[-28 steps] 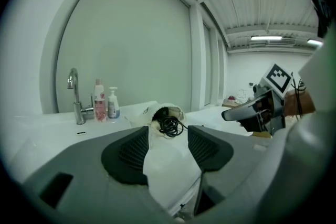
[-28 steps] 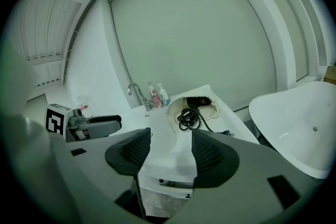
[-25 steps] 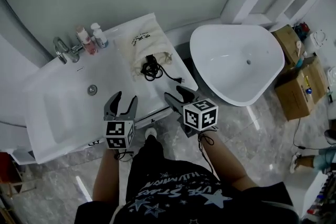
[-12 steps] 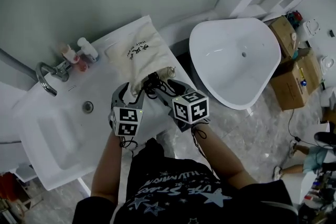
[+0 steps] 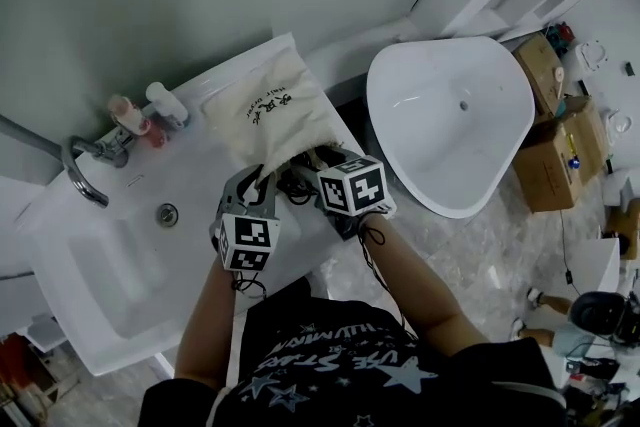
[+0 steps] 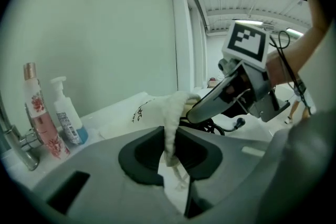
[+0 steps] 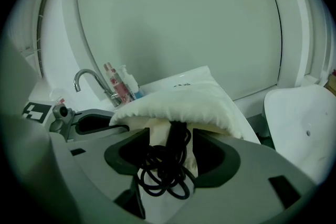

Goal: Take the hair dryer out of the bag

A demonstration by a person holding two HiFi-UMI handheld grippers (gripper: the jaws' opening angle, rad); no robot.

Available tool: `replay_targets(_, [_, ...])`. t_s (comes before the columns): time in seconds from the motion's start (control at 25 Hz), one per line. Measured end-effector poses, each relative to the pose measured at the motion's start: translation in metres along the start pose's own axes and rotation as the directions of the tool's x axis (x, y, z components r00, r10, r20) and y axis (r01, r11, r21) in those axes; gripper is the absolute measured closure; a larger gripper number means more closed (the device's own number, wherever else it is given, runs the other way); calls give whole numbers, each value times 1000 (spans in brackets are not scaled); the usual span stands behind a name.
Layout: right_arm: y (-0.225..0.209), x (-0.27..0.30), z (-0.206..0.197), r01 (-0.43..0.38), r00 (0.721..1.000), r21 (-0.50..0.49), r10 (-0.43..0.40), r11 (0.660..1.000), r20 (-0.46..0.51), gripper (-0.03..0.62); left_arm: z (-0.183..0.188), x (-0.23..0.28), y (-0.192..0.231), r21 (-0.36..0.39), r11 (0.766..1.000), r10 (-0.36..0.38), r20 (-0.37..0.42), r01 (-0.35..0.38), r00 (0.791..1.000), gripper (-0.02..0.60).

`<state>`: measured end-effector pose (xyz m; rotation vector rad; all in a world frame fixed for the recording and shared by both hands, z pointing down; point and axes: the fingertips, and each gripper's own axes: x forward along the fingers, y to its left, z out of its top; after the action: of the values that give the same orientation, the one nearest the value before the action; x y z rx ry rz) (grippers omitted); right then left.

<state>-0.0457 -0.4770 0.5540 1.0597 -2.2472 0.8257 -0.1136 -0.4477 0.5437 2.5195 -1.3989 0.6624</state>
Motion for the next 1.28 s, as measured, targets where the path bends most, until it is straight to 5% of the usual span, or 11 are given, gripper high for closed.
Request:
replay_targets(0.56, [-25,66,5,94,977,-47,-101,994,-188,339,4,4,1,-33,999,-29,31,30,999,520])
replay_targets(0.88, [-27,83,-4,98,972,-62,-108,993,-207,336,2,5,6,-54,998,-26,35,28,999,520])
replay_targets(1.0, [-24,84,-3,95,970,-89,-113,991,-216,399,2,5,7,-61,998,-21,36,23,999,520])
replay_targets(1.28, [-15,70,-7,67,973,-61,-79,996,-219,413,5,6,11,-51,999,-3,35,5,999,522])
